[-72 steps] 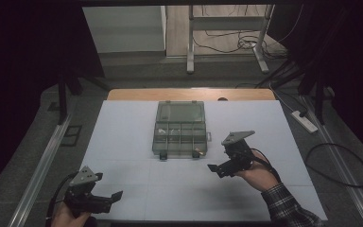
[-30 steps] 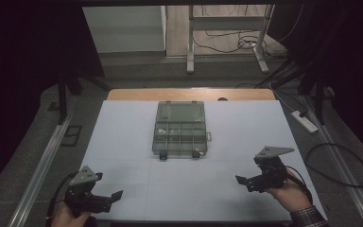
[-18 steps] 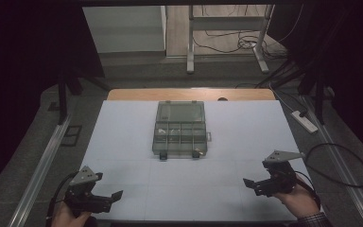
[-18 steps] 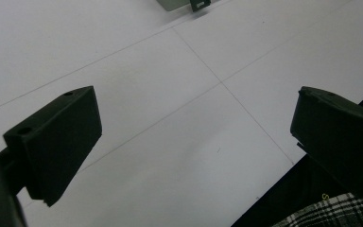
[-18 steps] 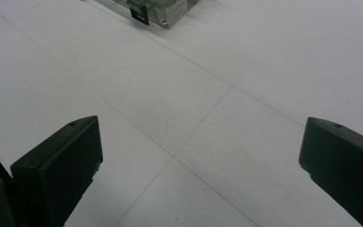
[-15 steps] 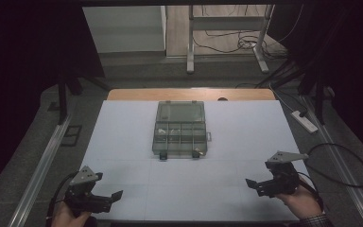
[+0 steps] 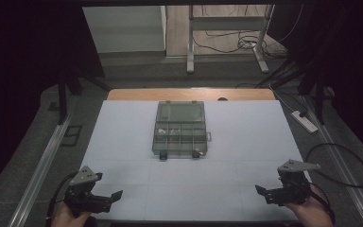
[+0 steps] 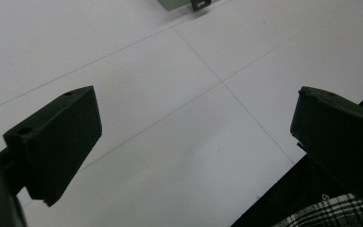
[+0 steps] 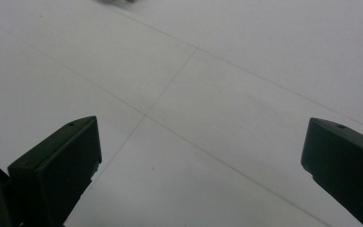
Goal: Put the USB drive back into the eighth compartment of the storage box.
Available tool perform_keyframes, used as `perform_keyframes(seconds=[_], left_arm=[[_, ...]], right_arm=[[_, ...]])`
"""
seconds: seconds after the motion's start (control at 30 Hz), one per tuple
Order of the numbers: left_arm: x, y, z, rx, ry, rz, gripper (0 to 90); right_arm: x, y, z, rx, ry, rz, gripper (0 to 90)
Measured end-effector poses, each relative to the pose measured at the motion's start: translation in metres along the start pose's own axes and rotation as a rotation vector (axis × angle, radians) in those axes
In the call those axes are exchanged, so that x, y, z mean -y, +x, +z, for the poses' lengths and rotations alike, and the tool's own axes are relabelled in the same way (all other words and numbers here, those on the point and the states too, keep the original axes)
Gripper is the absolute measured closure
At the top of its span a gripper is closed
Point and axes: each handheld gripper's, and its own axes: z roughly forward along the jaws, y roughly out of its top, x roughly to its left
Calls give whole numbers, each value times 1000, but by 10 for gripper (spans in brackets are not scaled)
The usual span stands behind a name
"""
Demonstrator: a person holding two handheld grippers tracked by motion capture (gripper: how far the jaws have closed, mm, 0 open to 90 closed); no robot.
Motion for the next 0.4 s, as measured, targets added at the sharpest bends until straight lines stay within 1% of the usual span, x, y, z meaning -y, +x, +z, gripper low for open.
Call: perform_keyframes(seconds=[0.07,0.13,0.3,0.4], left_arm=[[0,0,0,0,0,1,28],[0,0,0,-2,2,1,28],[0,0,0,-1,0,-3,28],[-1,0,0,0,-2,0,28]], right_arm=[[3,0,-1,6,6,2,0],[4,-1,-5,15,-8,17,0],[8,-3,-11,26,-6,37,2],[9,-4,-11,31,-8,41,4]])
